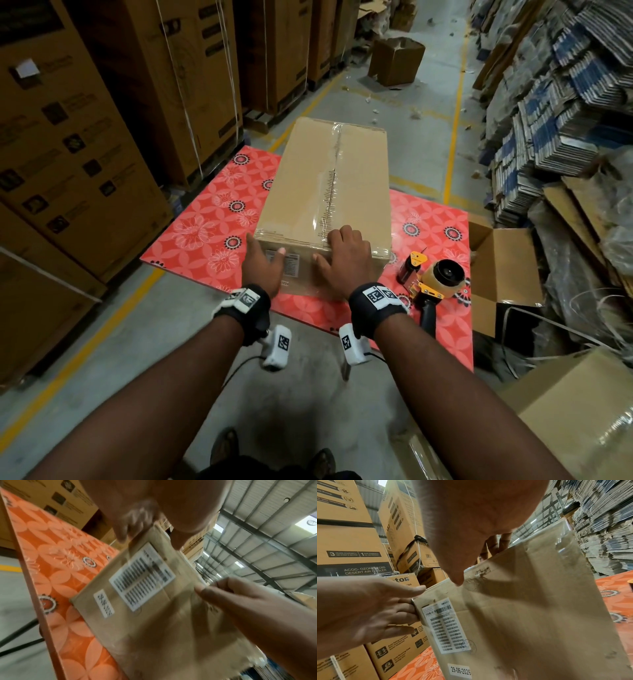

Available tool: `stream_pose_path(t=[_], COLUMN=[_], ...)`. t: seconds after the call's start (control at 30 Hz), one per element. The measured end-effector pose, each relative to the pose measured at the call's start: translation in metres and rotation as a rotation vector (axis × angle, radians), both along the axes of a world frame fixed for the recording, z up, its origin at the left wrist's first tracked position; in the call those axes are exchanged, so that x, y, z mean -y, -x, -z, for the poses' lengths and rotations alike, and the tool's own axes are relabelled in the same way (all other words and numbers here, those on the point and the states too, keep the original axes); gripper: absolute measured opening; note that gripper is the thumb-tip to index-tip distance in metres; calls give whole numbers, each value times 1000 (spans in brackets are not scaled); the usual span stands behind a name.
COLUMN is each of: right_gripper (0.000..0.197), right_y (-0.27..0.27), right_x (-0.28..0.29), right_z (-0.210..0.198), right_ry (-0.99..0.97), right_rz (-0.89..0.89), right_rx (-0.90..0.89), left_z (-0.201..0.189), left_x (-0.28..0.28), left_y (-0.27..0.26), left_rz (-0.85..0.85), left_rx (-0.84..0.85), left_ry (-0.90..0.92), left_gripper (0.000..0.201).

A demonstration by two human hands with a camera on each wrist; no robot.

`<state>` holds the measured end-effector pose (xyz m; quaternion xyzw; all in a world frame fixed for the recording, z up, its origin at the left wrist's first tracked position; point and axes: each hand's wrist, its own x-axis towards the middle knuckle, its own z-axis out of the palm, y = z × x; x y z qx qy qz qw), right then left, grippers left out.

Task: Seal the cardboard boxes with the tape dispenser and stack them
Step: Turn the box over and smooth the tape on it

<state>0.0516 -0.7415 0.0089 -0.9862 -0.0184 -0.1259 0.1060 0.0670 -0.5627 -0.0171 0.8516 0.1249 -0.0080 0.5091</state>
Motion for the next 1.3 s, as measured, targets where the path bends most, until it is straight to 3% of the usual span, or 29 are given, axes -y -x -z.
stream_pose_path(t=[0.07,0.17,0.23,0.3,0.4,0.5,0.6,0.87,1.0,1.13,1.3], right_gripper=[36,34,32,29,32,68,90,85,86,88,89], right_y=[1,2,4,5,4,5,10,46,41,40,61], right_x=[1,1,1,0,-11,-28,-32,32,14,6,54], right_z=[1,3,4,2,-4,-1,10,21,13,13,24], right_ry=[-19,-33,-33,-48,-80,39,208,172,81,91,119], right_rz=[-12,-17,-11,-17,-159,-313,-293,-34,-48,-93,88], right_rx=[15,21,31,45,42,-127,-202,-138,-144,-191,-122], left_z=[-9,-11,-13,-16,-24,-22,-15,-23,-26,-22,-27], left_x=[-6,-20,-31,-40,-41,-32,-34,-37,-6,23,-1], left_y=[-6,-6,-7,-13,-22,-20,-13,-12,-8,-2,-6], left_rz=[52,184,277,254,281,512,589,618,804,939,854], left_rx=[-25,-103,-151,-101,55,87,88,157,270,331,370], left_ry=[-39,-102,-229,-313,-356,-630,-838,-980,-1042,-999,-908], left_gripper=[79,53,40,50,81,92,93,79,80,79,65])
